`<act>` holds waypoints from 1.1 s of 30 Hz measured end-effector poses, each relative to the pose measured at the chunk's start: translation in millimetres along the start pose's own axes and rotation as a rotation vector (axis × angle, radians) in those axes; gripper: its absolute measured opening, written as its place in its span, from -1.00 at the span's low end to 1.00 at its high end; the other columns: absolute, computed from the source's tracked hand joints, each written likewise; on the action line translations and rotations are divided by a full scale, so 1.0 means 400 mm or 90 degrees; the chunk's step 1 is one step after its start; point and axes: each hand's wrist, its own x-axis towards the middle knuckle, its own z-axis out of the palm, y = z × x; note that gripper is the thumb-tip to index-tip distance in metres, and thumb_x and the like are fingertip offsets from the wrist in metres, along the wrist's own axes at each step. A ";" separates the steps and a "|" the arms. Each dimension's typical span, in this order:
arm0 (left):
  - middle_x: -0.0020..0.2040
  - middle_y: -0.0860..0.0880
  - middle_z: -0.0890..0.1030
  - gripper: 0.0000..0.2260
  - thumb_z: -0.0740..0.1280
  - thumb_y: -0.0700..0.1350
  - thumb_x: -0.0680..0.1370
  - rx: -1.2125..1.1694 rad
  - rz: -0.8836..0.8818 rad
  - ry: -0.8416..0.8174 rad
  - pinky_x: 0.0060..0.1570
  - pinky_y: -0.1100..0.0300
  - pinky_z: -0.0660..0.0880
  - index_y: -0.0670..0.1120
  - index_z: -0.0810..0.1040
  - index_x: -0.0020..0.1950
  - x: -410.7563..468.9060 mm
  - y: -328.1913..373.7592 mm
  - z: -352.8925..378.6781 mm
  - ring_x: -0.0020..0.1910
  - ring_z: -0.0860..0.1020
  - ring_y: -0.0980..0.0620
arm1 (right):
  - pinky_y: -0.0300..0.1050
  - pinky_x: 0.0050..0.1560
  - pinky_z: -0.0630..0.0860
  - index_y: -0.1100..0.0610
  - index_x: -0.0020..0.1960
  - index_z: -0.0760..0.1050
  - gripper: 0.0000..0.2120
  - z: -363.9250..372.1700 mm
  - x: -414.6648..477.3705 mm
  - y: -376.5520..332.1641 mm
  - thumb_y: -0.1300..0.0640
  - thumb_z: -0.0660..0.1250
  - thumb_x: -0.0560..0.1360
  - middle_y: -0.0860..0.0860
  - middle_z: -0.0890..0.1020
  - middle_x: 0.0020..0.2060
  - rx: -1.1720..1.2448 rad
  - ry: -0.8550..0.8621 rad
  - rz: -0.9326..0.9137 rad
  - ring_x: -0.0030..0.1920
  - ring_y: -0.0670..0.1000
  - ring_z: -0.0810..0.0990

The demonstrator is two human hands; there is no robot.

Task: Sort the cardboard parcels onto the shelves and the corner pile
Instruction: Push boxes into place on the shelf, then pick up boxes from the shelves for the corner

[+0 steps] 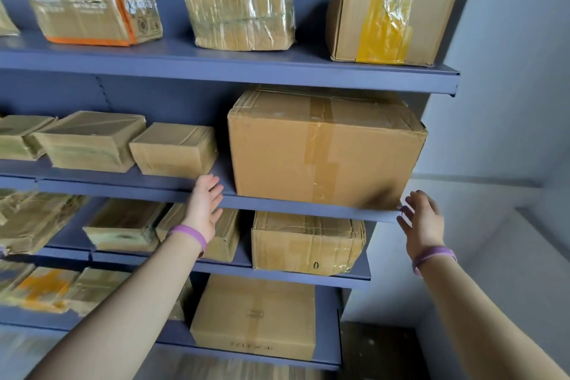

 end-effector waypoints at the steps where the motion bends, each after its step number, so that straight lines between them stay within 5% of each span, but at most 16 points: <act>1: 0.48 -0.05 0.41 -0.57 0.09 0.12 0.65 0.001 0.002 -0.010 0.46 0.01 0.18 0.00 0.40 0.47 -0.025 -0.001 -0.019 0.47 0.34 0.00 | -0.07 0.18 0.44 0.08 0.26 0.44 -0.77 0.000 -0.032 0.008 0.11 0.21 0.62 -0.01 0.54 -0.03 -0.005 -0.004 -0.005 0.07 0.03 0.52; 12: 0.43 -0.02 0.46 -0.58 0.12 0.11 0.64 -0.012 0.042 -0.095 0.45 -0.01 0.19 0.02 0.40 0.46 -0.313 0.034 -0.354 0.44 0.37 0.01 | -0.04 0.30 0.43 0.08 0.35 0.47 -0.67 0.211 -0.505 0.107 0.04 0.23 0.62 0.02 0.57 0.24 -0.052 -0.236 0.008 0.24 0.06 0.54; 23: 0.42 -0.03 0.48 -0.61 0.09 0.10 0.65 -0.059 0.089 0.091 0.42 -0.02 0.19 0.03 0.43 0.42 -0.484 0.175 -0.936 0.42 0.38 0.00 | -0.05 0.31 0.42 0.05 0.32 0.46 -0.72 0.620 -0.982 0.299 0.04 0.24 0.63 0.02 0.55 0.26 -0.069 -0.487 0.054 0.30 0.09 0.50; 33: 0.39 -0.04 0.49 -0.61 0.08 0.08 0.67 -0.061 0.076 0.115 0.36 -0.02 0.24 0.01 0.40 0.46 -0.327 0.242 -1.200 0.44 0.37 -0.04 | 0.05 0.41 0.37 0.02 0.37 0.45 -0.68 0.923 -1.108 0.412 0.07 0.21 0.64 -0.03 0.56 0.24 -0.094 -0.552 0.073 0.33 0.05 0.47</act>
